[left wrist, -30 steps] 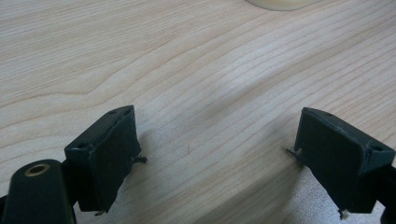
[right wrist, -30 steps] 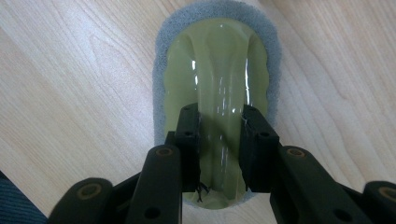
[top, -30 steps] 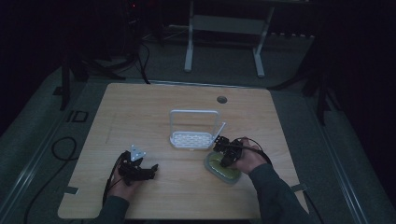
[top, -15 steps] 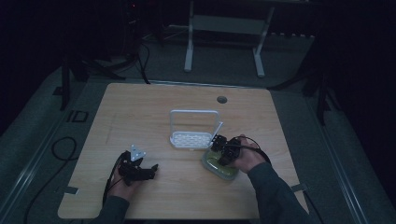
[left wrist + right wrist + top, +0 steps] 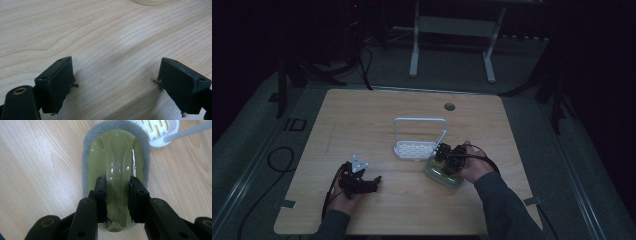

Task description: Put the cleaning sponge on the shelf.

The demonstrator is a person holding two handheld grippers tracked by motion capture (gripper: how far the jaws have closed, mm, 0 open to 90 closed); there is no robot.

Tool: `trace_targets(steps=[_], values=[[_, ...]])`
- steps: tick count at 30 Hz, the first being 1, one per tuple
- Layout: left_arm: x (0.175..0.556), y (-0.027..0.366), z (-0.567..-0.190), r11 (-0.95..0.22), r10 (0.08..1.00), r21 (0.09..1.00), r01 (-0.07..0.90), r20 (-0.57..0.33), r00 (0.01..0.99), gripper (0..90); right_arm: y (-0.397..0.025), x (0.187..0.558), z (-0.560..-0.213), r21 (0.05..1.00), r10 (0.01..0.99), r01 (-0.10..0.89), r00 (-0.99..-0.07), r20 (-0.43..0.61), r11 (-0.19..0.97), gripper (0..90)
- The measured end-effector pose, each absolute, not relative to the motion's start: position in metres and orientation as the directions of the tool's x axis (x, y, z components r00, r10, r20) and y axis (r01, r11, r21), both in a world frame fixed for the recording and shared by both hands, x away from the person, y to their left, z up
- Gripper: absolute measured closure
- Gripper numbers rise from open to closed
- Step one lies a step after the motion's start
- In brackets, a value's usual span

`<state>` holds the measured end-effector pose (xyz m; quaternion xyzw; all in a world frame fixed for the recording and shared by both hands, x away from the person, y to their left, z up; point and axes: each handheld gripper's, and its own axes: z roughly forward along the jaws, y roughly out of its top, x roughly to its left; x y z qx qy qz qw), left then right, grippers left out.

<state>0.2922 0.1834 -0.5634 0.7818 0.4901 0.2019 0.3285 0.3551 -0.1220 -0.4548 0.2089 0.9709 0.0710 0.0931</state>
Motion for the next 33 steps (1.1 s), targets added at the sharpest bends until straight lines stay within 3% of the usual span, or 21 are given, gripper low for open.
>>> trace_targets(steps=[33], values=[[0.292, 0.183, -0.563, -0.301, 0.900, 0.713, 0.633, -0.008, 0.437, 13.5, -0.104, 0.358, -0.450, 0.235, 0.287, 0.224, -0.916, -0.281, 0.946, 71.6]])
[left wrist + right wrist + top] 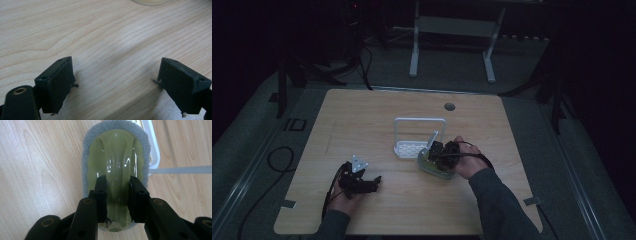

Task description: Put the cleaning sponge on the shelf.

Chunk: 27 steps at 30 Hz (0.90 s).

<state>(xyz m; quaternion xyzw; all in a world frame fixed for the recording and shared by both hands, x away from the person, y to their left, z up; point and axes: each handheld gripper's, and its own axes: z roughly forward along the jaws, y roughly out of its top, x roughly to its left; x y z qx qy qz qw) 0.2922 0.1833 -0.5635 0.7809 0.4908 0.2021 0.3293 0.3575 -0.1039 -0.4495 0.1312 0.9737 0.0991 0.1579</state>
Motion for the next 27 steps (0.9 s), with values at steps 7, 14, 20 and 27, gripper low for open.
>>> trace_targets(steps=[7, 14, 20, 27], values=[[0.292, 0.183, -0.563, -0.301, 0.900, 0.713, 0.633, -0.008, 0.436, 13.5, -0.099, 0.359, -0.449, 0.237, 0.268, 0.202, -0.917, -0.294, 0.950, 71.6], [0.292, 0.183, -0.564, -0.301, 0.900, 0.713, 0.633, -0.008, 0.437, 13.6, -0.093, 0.361, -0.447, 0.233, 0.245, 0.177, -0.920, -0.306, 0.956, 71.6], [0.292, 0.183, -0.563, -0.301, 0.900, 0.713, 0.634, -0.008, 0.437, 13.6, -0.087, 0.362, -0.445, 0.224, 0.223, 0.156, -0.921, -0.318, 0.962, 71.7], [0.292, 0.183, -0.563, -0.303, 0.899, 0.712, 0.633, -0.007, 0.438, 13.5, -0.081, 0.365, -0.444, 0.216, 0.201, 0.134, -0.924, -0.326, 0.967, 71.6]])
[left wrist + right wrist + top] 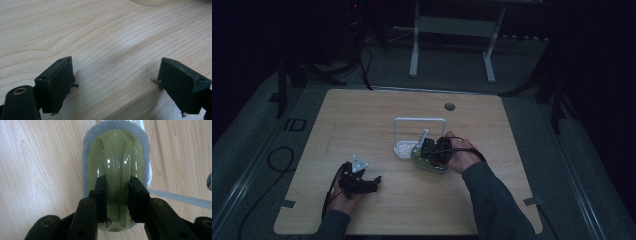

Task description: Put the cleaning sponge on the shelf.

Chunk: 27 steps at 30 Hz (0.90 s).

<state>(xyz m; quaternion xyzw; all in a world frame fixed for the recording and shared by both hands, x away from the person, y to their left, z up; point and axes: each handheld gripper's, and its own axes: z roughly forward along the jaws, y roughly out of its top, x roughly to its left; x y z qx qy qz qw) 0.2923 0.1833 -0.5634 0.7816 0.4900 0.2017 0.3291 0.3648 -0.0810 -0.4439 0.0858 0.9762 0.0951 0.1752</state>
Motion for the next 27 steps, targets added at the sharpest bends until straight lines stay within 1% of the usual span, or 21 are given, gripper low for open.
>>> trace_targets(steps=[11, 22, 27], values=[[0.293, 0.183, -0.563, -0.308, 0.896, 0.712, 0.631, -0.006, 0.444, 13.5, -0.074, 0.367, -0.438, 0.215, 0.179, 0.111, -0.926, -0.331, 0.970, 71.6], [0.293, 0.183, -0.563, -0.310, 0.895, 0.712, 0.630, -0.005, 0.447, 13.5, -0.072, 0.372, -0.439, 0.205, 0.158, 0.093, -0.930, -0.331, 0.974, 71.7], [0.293, 0.183, -0.563, -0.311, 0.894, 0.711, 0.630, -0.005, 0.447, 13.5, -0.069, 0.375, -0.436, 0.207, 0.139, 0.071, -0.931, -0.336, 0.976, 71.6]])
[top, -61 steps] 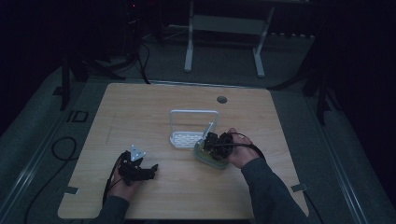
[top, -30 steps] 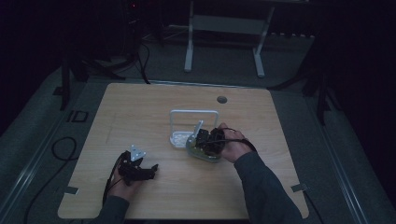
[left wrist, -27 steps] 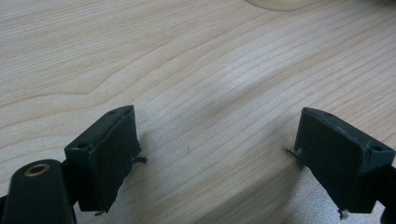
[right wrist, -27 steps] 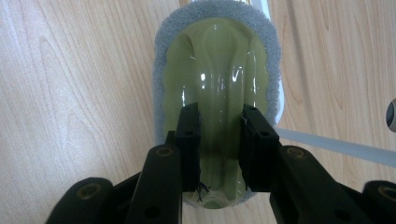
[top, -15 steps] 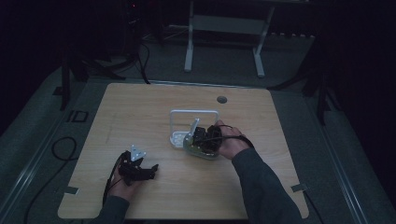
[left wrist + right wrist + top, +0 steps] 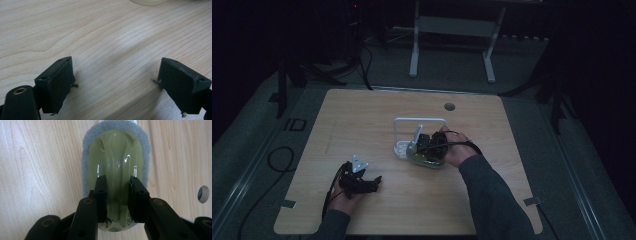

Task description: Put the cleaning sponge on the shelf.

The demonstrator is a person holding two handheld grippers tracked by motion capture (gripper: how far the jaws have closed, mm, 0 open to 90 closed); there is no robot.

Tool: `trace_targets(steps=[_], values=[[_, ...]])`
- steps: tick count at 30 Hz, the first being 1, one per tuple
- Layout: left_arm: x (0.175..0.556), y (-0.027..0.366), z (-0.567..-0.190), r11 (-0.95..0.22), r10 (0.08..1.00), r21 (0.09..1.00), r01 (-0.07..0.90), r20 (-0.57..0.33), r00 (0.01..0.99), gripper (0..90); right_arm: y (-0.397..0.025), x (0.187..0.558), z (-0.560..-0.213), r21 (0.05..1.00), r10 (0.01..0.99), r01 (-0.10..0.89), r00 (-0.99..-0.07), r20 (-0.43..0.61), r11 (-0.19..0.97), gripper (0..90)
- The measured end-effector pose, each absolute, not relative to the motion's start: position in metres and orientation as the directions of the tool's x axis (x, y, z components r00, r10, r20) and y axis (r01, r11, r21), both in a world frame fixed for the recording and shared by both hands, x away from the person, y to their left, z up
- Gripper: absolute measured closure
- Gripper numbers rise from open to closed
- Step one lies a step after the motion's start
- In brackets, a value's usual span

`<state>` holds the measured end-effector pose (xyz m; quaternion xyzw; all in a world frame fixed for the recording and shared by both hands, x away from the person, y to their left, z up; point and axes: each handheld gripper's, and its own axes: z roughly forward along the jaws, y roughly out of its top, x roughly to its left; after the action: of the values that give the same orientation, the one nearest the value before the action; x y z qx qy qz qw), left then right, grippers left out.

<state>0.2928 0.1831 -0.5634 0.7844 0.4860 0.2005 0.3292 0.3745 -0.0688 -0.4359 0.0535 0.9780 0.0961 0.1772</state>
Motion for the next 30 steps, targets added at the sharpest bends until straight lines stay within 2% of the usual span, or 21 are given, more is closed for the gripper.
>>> trace_targets(steps=[30], values=[[0.293, 0.183, -0.563, -0.311, 0.894, 0.711, 0.631, -0.005, 0.447, 13.5, -0.049, 0.388, -0.436, 0.193, 0.058, -0.012, -0.933, -0.356, 0.981, 71.7]])
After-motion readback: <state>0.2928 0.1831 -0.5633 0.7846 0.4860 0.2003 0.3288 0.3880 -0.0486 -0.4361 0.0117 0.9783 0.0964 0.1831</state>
